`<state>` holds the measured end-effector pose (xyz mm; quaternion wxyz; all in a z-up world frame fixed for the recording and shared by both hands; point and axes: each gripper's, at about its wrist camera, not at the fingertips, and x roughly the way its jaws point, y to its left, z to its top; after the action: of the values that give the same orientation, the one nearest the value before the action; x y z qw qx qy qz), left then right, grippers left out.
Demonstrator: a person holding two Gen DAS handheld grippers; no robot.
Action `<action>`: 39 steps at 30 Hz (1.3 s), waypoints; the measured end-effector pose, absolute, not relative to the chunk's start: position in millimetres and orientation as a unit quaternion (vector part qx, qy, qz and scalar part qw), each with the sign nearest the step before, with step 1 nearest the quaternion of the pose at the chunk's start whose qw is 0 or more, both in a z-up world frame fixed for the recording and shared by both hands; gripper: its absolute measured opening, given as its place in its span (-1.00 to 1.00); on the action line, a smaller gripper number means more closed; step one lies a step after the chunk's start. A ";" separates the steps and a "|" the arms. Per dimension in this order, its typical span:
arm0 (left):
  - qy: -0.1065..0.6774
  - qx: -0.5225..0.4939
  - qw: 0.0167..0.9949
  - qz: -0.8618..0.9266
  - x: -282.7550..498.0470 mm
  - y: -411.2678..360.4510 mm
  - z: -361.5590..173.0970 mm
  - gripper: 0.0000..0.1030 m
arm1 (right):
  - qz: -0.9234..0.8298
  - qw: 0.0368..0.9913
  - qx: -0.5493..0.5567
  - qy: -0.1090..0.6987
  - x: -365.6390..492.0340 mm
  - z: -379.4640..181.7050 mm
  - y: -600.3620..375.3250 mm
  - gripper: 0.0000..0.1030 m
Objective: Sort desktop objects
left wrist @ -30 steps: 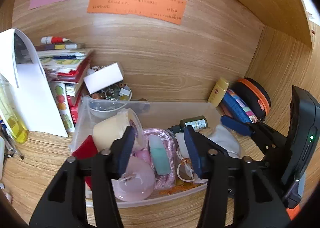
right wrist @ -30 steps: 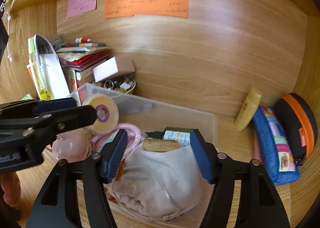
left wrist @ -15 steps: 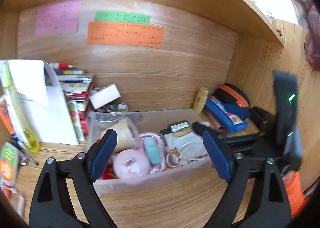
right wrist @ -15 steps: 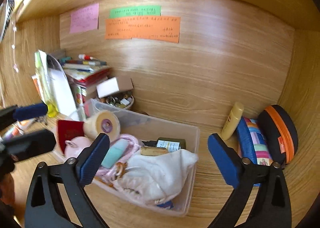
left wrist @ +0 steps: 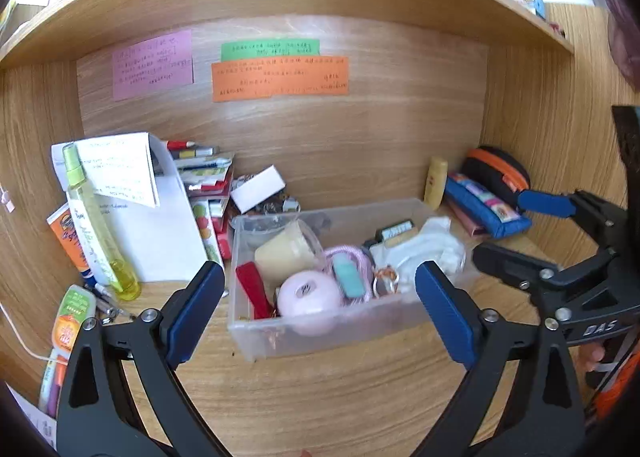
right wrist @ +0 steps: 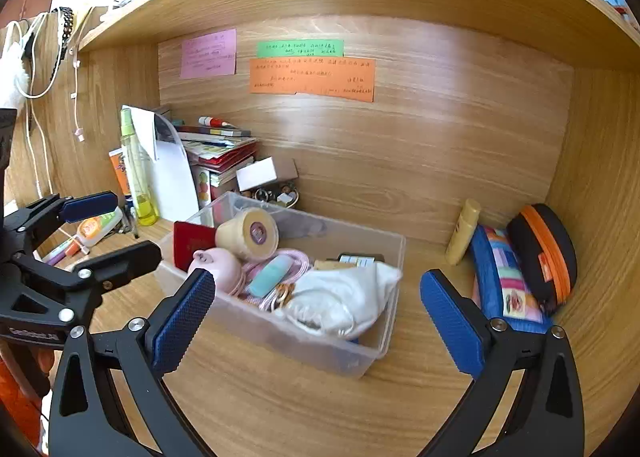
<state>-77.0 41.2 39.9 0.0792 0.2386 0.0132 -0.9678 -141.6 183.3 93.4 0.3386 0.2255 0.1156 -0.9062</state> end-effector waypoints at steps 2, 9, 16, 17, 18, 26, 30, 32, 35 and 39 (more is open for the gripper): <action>0.017 0.243 0.087 -0.966 -74.8 40.9 35.7 0.89 | -0.907 0.337 0.226 0.115 -137.1 91.4 186.4 0.99; 0.029 0.261 0.095 -0.960 -73.1 37.1 27.3 0.89 | -0.911 0.332 0.228 0.094 -126.4 85.0 191.9 0.99; 0.038 0.264 0.105 -0.958 -72.5 35.0 22.0 0.89 | -0.909 0.331 0.242 0.077 -122.2 78.6 197.9 0.99; 0.041 0.266 0.106 -0.957 -73.1 34.5 20.3 0.89 | -0.909 0.330 0.245 0.075 -122.4 77.4 198.2 0.99; 0.043 0.268 0.104 -0.957 -73.4 33.5 19.7 0.89 | -0.908 0.329 0.249 0.074 -123.3 76.1 198.7 0.99; 0.062 0.279 0.088 -0.954 -76.7 29.1 15.2 0.89 | -0.908 0.322 0.263 0.061 -129.3 72.1 203.9 0.99; 0.066 0.283 0.093 -0.952 -78.8 27.9 12.3 0.89 | -0.905 0.325 0.268 0.057 -130.2 69.9 204.4 0.99; 0.067 0.286 0.093 -0.951 -79.9 27.1 10.6 0.89 | -0.905 0.324 0.269 0.058 -130.8 68.7 204.2 0.99; 0.066 0.290 0.088 -0.951 -81.4 27.0 8.4 0.89 | -0.904 0.324 0.273 0.057 -132.6 67.0 203.8 0.99; 0.069 0.292 0.088 -0.950 -82.4 25.0 5.8 0.89 | -0.901 0.329 0.280 0.050 -135.2 65.4 203.0 0.99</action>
<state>-82.4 25.0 5.8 0.0882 0.2918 0.0692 -0.9499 -135.2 203.0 65.4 0.3286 0.2800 0.0500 -0.9006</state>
